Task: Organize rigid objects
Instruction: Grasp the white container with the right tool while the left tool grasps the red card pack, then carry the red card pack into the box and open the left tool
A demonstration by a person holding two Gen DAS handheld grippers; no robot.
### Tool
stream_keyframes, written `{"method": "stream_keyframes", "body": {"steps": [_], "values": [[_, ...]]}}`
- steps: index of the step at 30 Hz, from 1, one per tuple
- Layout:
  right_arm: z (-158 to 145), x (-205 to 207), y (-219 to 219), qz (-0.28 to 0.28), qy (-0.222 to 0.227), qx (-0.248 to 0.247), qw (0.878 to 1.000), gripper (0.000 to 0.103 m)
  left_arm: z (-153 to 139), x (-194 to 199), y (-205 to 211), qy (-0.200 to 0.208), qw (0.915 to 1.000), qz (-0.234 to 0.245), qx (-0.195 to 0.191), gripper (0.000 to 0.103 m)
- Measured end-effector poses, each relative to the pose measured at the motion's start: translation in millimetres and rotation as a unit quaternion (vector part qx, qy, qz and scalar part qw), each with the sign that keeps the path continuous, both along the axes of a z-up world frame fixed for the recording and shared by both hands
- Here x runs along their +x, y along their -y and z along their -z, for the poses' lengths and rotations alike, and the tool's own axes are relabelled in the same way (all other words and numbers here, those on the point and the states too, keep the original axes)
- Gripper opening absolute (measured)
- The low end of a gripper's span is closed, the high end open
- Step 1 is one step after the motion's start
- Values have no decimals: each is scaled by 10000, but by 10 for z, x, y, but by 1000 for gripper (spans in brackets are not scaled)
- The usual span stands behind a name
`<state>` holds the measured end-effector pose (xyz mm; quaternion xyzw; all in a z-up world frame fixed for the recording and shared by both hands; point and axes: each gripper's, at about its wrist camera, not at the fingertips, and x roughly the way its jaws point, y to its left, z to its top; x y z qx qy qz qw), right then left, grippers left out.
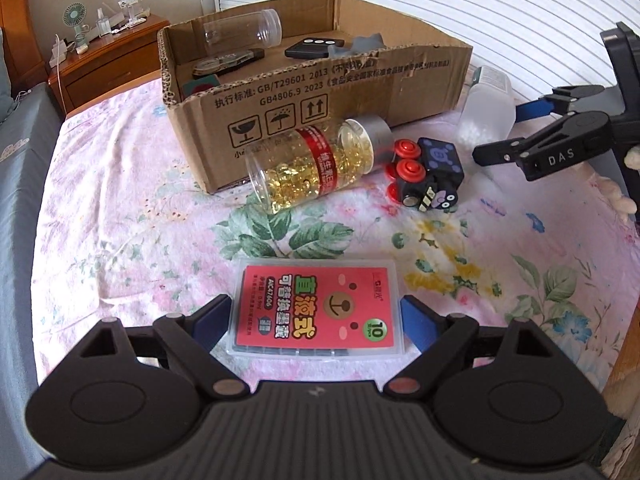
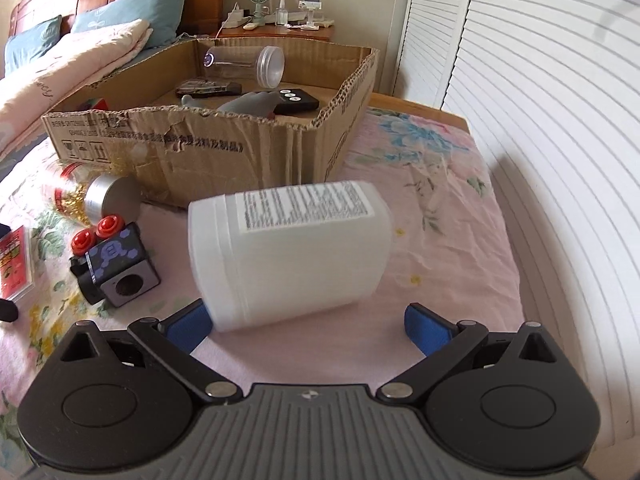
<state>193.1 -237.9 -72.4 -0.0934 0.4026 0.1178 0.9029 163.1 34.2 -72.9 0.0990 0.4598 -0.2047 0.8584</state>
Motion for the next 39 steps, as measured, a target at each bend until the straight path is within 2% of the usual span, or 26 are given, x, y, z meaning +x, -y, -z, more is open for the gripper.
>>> {"method": "stream_keyframes", "body": {"steps": [7, 10, 13, 25, 32, 36, 39], "values": [[-95, 69, -20, -145, 129, 59, 9998, 101, 7, 8, 0, 9, 10000, 5, -5, 90], [-107, 77, -49, -256, 143, -12, 9996, 97, 6, 16, 4, 4, 10000, -3, -2, 90], [-131, 75, -62, -329, 129, 33, 9994, 89, 0, 25, 8, -14, 10000, -23, -8, 89], [-333, -63, -57, -148, 155, 95, 9997, 87, -65, 11, -1, -72, 9999, 9, -77, 89], [-499, -181, -68, -242, 177, 87, 9995, 87, -232, -18, 3, -101, 9998, 131, -96, 89], [-648, -239, -94, -366, 247, 140, 9989, 87, -434, 4, 11, -118, 9995, 252, -180, 89], [-764, -260, -124, -452, 364, 136, 9982, 87, -634, 65, 36, 50, 9992, 359, -177, 89]]}}
